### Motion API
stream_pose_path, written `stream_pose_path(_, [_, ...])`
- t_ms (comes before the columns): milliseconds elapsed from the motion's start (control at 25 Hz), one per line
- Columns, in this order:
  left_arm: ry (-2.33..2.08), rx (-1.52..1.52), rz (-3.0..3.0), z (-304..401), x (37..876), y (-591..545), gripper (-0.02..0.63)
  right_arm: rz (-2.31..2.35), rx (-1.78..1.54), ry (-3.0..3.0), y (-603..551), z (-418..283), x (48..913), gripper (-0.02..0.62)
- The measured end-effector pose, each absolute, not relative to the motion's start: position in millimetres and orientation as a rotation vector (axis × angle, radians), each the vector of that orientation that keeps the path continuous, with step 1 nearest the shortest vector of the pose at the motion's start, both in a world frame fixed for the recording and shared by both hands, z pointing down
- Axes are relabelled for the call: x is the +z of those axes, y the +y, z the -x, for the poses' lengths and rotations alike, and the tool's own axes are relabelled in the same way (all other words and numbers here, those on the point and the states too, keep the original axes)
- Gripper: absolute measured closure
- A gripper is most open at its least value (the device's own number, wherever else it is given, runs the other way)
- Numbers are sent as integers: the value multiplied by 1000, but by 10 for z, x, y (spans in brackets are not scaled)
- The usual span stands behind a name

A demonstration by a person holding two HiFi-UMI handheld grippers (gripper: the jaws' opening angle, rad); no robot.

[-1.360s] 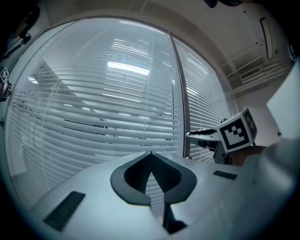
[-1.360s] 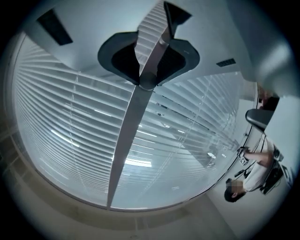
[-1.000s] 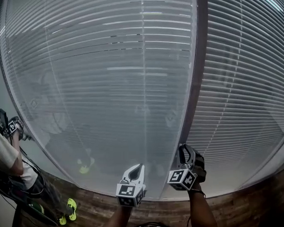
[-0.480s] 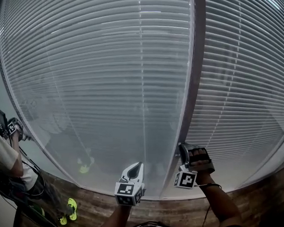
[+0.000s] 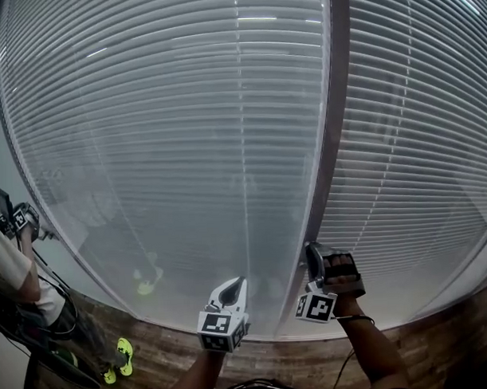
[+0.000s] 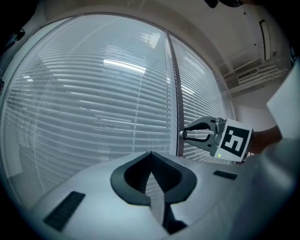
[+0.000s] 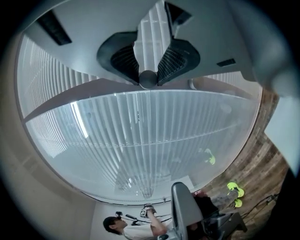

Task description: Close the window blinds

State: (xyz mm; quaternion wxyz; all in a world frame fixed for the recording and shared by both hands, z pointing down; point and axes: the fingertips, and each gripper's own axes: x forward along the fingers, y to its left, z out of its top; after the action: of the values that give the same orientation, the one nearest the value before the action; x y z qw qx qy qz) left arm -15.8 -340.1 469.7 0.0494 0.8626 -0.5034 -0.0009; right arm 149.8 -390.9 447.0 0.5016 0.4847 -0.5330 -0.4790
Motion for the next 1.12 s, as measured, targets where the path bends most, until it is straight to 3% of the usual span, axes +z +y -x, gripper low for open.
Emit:
stream_pose_path(360, [-1539, -48, -2627, 210, 4558, -3330, 606, -1693, -690, -1969, -3587, -1392, 4216, 472])
stream_pose_path(800, [-1576, -1, -2633, 50, 4605, -3150, 606, -1873, -413, -2270, -3241, -1489, 4516, 474])
stream_pose_path(960, [-1582, 16, -2627, -1, 4728, -3015, 606, -1910, -310, -2283, -3108, -1624, 4771, 554])
stream_pose_path(1120, [-1605, 73, -2590, 48, 4855, -2933, 606, -1939, -298, -2268, -3039, -1714, 4750, 569])
